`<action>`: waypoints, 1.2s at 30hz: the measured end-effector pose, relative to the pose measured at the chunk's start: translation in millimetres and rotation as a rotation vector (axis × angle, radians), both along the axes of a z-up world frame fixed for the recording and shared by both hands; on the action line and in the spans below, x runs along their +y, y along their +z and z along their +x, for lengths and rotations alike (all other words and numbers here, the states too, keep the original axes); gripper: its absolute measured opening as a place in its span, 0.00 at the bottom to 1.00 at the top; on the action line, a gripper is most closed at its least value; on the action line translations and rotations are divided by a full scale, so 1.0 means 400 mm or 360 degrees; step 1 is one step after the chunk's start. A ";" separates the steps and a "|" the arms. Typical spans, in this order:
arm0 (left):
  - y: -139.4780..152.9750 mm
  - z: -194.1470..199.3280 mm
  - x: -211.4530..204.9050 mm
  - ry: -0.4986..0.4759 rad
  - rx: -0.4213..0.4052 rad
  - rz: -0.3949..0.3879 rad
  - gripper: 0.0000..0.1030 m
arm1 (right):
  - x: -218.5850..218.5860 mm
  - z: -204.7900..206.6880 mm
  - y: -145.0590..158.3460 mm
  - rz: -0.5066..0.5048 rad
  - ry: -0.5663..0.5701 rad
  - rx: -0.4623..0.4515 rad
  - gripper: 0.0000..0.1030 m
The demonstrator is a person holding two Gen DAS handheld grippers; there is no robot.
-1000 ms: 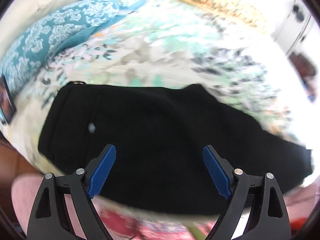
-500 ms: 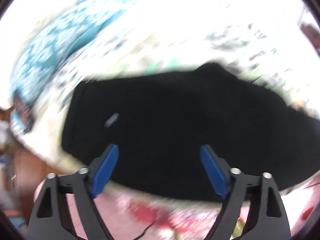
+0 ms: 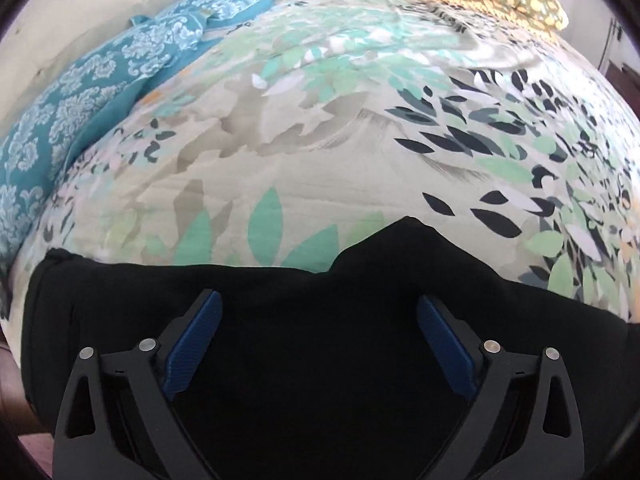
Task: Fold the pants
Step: 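Press the folded trousers flat with the left gripper while the right gripper smooths the hem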
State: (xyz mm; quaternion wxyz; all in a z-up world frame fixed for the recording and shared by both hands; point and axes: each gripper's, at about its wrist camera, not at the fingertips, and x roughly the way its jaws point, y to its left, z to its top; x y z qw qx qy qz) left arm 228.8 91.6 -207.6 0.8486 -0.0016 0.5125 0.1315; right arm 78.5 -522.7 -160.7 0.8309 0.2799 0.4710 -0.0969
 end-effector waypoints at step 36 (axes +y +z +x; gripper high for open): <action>0.109 -0.196 0.011 -0.0016 -0.0005 -0.0325 0.95 | -0.219 0.082 -0.014 0.0465 0.0542 0.0233 0.11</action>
